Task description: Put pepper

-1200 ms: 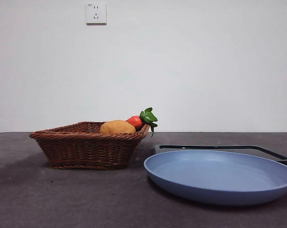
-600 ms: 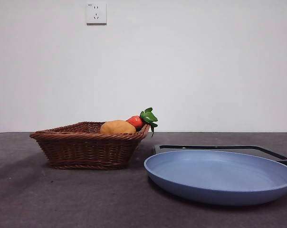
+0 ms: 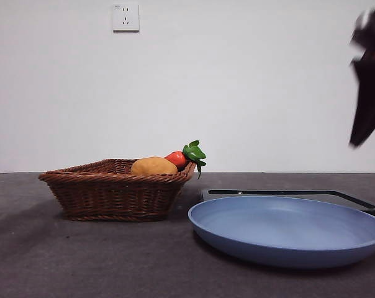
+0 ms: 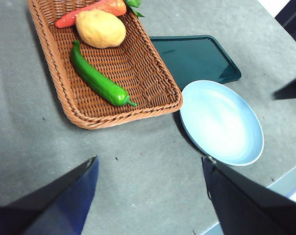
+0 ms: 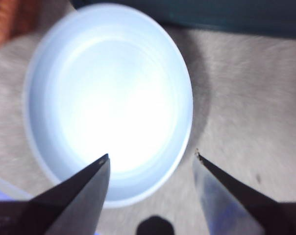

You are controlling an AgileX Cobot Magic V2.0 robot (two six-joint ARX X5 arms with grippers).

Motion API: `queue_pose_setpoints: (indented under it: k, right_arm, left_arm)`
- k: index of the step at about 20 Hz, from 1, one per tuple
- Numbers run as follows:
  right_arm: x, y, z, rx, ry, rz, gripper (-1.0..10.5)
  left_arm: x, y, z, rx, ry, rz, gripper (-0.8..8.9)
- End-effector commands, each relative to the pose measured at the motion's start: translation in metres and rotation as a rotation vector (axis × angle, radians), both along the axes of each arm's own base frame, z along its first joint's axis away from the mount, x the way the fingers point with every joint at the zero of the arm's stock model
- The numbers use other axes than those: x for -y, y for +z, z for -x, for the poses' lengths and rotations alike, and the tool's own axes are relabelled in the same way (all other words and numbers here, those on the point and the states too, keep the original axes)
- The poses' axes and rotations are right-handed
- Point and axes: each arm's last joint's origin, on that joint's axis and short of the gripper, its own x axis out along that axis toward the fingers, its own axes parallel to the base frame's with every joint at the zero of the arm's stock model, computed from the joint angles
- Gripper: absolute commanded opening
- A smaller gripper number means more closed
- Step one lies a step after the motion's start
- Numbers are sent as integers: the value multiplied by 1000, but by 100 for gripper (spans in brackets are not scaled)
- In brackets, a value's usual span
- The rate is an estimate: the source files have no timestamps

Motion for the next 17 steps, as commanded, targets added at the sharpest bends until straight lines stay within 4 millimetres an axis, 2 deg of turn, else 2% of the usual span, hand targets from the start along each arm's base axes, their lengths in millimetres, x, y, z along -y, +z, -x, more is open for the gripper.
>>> queue_pose_setpoints:
  k: [1,5,8,12,14,17]
  right_arm:
    - [-8,-17,-18,-21,9,50,298]
    - [-17,-45,-35,-46,45,93,297]
    - [-20,-55,-40,-61,49,115,286]
    - [-22,-61,-42,-78,55,117,164]
    - [-22,-63,-42,-80,55,116,27]
    - [-21,-63,-42,-88,36,114,6]
  left_arm:
    - [0,6,0,26,1,6,373]
    - [0,6,-1,30,2,5,373]
    - [0,6,-1,31,2,5,373]
    - [0,6,-1,29,4,7,373]
    - [0,6,-1,27,7,8,373]
    - [-1,7,-2,27,38,10,373]
